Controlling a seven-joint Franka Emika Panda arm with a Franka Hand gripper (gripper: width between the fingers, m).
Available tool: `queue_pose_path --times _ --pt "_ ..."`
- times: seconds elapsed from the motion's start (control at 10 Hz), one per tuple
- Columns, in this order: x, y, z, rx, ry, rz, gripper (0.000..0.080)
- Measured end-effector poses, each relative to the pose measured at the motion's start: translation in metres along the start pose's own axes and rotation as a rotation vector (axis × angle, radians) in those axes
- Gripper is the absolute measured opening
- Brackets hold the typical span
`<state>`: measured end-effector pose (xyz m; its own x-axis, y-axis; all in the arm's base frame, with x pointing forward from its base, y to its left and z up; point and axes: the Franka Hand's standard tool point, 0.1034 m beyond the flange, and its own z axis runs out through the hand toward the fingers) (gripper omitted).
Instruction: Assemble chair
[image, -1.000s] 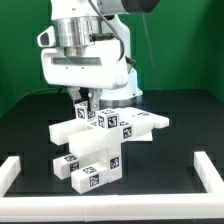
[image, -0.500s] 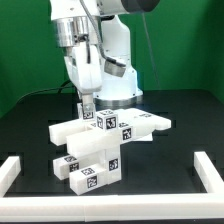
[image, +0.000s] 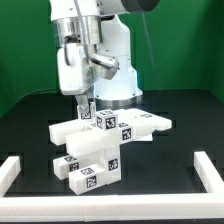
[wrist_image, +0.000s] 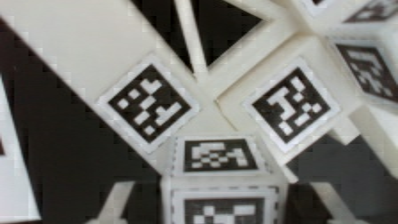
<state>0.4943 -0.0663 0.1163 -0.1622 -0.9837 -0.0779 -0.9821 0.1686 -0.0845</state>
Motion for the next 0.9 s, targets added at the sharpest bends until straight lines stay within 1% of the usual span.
queue_pose_path --times 0.2,0.3,0.4,0.5,0.6,0.7,0.8,0.9 --pt "-0.0011 -0.0001 0.0008 0.001 0.002 -0.046 0.0284" --pt "-0.0010 0.0003 0.0013 -0.001 0.003 -0.051 0.0499" --pt "0.0003 -0.0009 0.0001 -0.006 -0.006 -0.257 0.0499" --pt "0.0055 -0.0031 -0.0015 0.000 -0.005 -0.463 0.0600" --pt "0.0080 -0.0029 -0.0013 0.000 -0.006 -0.651 0.0642" --pt "0.0072 -0.0017 -0.0006 -0.005 -0.009 -0.742 0.0648" --pt "0.0077 -0.0016 -0.0006 -0.005 -0.008 -0.781 0.0648" --pt "0.0079 -0.0015 -0.0005 -0.005 -0.008 -0.884 0.0648"
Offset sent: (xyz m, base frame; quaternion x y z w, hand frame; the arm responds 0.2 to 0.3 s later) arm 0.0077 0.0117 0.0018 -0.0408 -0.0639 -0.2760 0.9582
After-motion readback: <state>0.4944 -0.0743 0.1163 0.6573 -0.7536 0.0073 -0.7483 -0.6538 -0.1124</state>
